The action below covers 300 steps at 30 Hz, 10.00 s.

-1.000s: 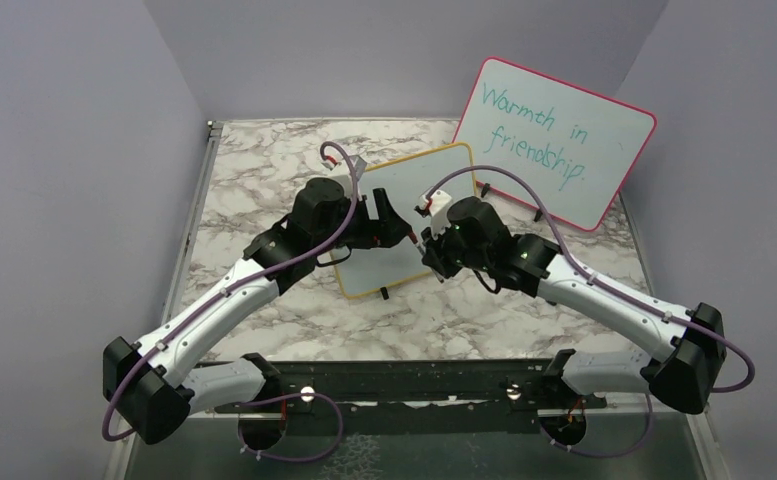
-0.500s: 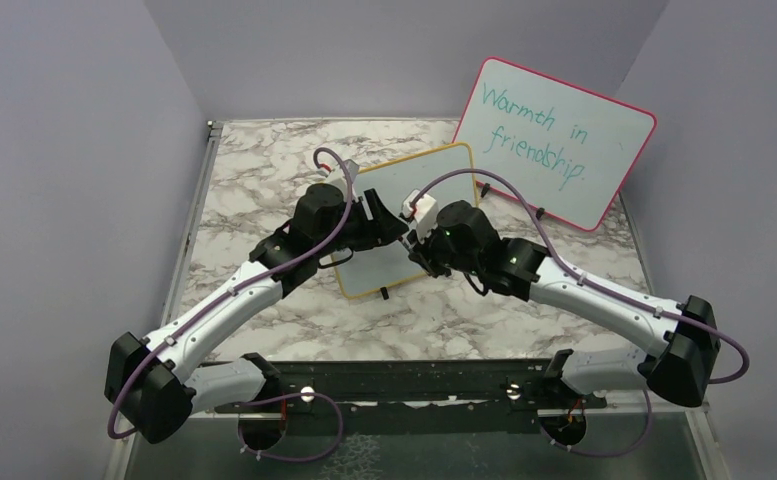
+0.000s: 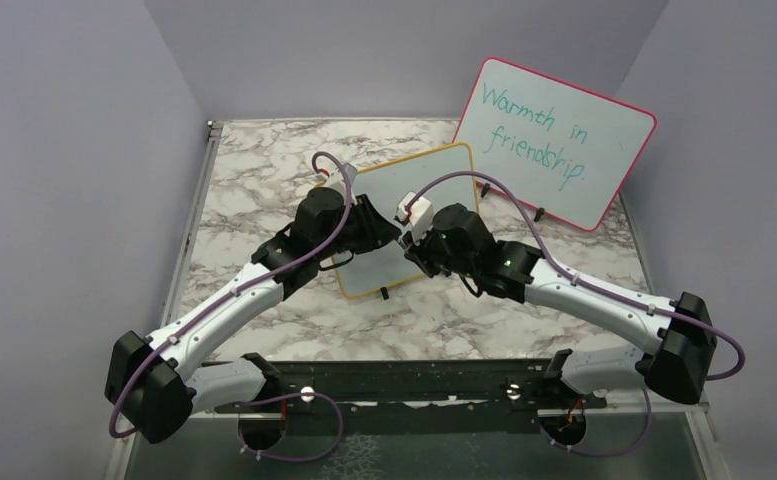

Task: Write a sentence on the whiteboard
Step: Open the whiteboard marker at the center of the board, then place the pen cap at the center of the board, then write a sentence on the whiteboard.

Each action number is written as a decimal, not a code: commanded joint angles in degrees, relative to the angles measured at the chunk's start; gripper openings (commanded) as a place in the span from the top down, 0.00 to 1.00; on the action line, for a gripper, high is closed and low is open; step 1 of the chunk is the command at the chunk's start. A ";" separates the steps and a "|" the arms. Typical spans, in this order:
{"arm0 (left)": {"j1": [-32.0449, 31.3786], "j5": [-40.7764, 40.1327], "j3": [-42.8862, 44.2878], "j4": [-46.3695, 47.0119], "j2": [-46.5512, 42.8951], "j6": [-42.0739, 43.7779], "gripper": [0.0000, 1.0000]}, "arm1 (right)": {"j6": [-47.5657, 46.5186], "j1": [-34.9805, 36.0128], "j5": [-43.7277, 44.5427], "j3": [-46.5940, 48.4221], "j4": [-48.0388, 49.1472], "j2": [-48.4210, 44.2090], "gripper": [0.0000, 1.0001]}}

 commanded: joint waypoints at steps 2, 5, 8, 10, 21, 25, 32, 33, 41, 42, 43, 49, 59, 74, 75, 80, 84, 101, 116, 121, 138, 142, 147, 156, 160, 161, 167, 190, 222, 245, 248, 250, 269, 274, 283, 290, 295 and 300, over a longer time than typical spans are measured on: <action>0.67 -1.69 -1.56 3.10 -1.36 -2.18 0.77 | -1.00 0.72 0.31 -1.26 3.52 0.40 0.99; 0.80 -2.87 -2.67 4.07 -2.55 -3.33 0.84 | -1.17 0.74 0.28 -1.68 4.09 0.43 0.99; 0.99 -3.28 -3.49 4.67 -3.10 -4.23 0.95 | -0.91 0.75 -0.51 -1.86 4.32 0.49 1.00; 1.10 -3.39 -4.24 5.46 -3.81 -5.10 1.00 | -0.31 0.75 -1.46 -2.13 4.90 0.54 0.98; 3.05 -5.96 -10.14 10.35 -10.83 -12.21 1.00 | 9.87 0.73 -1.86 -8.40 16.56 -6.54 0.52; 3.34 -7.02 -11.45 11.21 -13.19 -14.50 1.00 | 13.93 -0.32 -3.95 -12.71 23.54 -11.00 0.40; 3.52 -5.85 -14.94 15.73 -16.22 -19.84 1.00 | 25.31 -7.21 -16.42 -20.50 37.39 -16.02 0.33; 3.52 -5.58 -15.57 16.78 -16.59 -20.80 1.00 | 27.87 -9.11 -18.99 -22.24 41.40 -16.45 0.32; 3.52 -3.90 -21.41 25.26 -18.60 -29.28 1.00 | 38.31 -13.84 -27.30 -27.27 55.10 -13.86 0.31; 3.52 -3.74 -21.45 25.30 -18.49 -29.42 1.00 | 38.96 -13.85 -27.65 -27.37 56.08 -13.27 0.31; 3.52 -3.70 -21.47 25.53 -18.53 -29.67 1.00 | 39.54 -13.83 -27.91 -27.46 56.83 -12.77 0.31; 3.52 -2.78 -22.52 28.69 -19.50 -33.52 1.00 | 41.07 -13.98 -28.18 -27.43 59.06 -10.18 0.32; 3.52 -2.48 -23.59 30.35 -19.28 -36.73 1.00 | 44.24 -13.98 -31.28 -27.31 64.20 -8.22 0.43; 3.52 -2.12 -24.60 31.63 -18.59 -37.80 1.00 | 46.55 -13.96 -33.57 -26.18 65.72 -6.54 0.61; 3.52 -2.19 -24.41 31.63 -18.57 -37.57 1.00 | 46.44 -13.99 -33.50 -26.14 65.47 -6.62 0.63; 3.52 -1.62 -23.86 31.54 -18.20 -36.36 1.00 | 45.84 -13.94 -33.42 -26.07 64.60 -6.81 0.73; 3.52 -1.63 -24.06 31.54 -17.98 -36.43 1.00 | 45.64 -13.95 -33.63 -26.16 64.66 -7.02 0.86; 4.47 -14.96 -22.83 31.36 -21.05 -33.63 1.00 | 46.46 -14.00 -36.02 -30.82 65.29 -11.61 0.99; 5.72 -16.20 -21.75 19.08 -26.71 -27.72 1.00 | 40.53 -13.94 -29.82 -32.68 55.38 -19.33 0.99; 5.72 -14.92 -16.98 2.92 -28.40 -15.68 1.00 | 35.50 -14.02 -21.65 -32.25 47.32 -25.03 0.99; 3.53 0.56 -5.16 -20.63 -11.72 12.87 1.00 | 22.53 -13.98 -7.27 -25.43 25.62 -32.03 0.99; -1.73 -3.04 -3.32 -21.90 -7.93 14.82 1.00 | 21.08 -14.02 -3.74 -24.76 23.46 -32.47 0.99; -11.32 -10.27 -0.61 -24.18 -1.09 16.15 1.00 | 19.14 -13.99 -2.33 -23.78 21.56 -32.66 0.99; -16.43 -12.51 2.54 -24.91 10.46 18.99 1.00 | 17.50 -13.96 3.19 -24.22 19.72 -35.89 0.99; -18.64 -12.53 4.44 -24.93 16.18 20.43 1.00 | 17.51 -14.02 5.77 -24.21 18.28 -36.98 0.99; -19.11 -12.53 4.86 -25.01 17.57 20.77 1.00 | 17.61 -13.95 6.40 -24.34 18.13 -37.26 0.99; -20.83 -14.81 7.76 -25.76 25.42 22.64 1.00 | 17.25 -13.96 8.63 -24.72 17.53 -38.43 0.99; -23.98 -20.72 10.24 -25.95 30.24 22.98 0.80 | 16.50 -14.00 11.44 -24.78 16.21 -40.08 0.99; -3.19 -15.87 21.47 -21.26 0.87 35.07 0.16 | 13.01 -14.01 3.56 -18.30 13.62 -31.44 0.99; 39.61 35.45 13.73 -4.66 5.02 31.45 0.18 | 11.92 -13.94 -3.36 -12.05 10.43 -22.95 0.99; 39.99 39.81 13.51 -2.47 7.15 30.28 0.21 | 11.66 -13.94 -3.32 -11.54 9.90 -22.46 0.99; 40.31 42.22 12.98 -0.92 8.20 30.06 0.23 | 11.66 -13.94 -3.58 -11.44 10.06 -22.54 0.99; 40.61 53.11 6.40 6.93 13.03 30.53 0.77 | 11.20 -13.47 -7.54 -9.95 11.86 -18.80 0.99; 40.61 53.43 1.12 12.50 10.96 28.20 0.92 | 10.78 -12.95 -7.50 -9.14 12.23 -17.44 0.99; 39.60 51.87 -4.77 17.13 6.01 28.48 1.00 | 7.56 -9.51 -0.30 -3.20 7.42 -14.42 0.99; 37.89 49.50 -4.58 13.21 4.71 33.72 1.00 | 3.90 -0.28 12.53 5.79 -0.26 -7.90 0.99; 35.88 48.56 -4.03 11.49 3.55 35.62 1.00 | 2.83 4.07 18.74 10.76 -2.79 -3.18 0.99; 35.70 45.50 -4.68 9.77 1.46 37.39 1.00 | 2.33 7.51 21.78 14.39 -2.76 1.32 0.99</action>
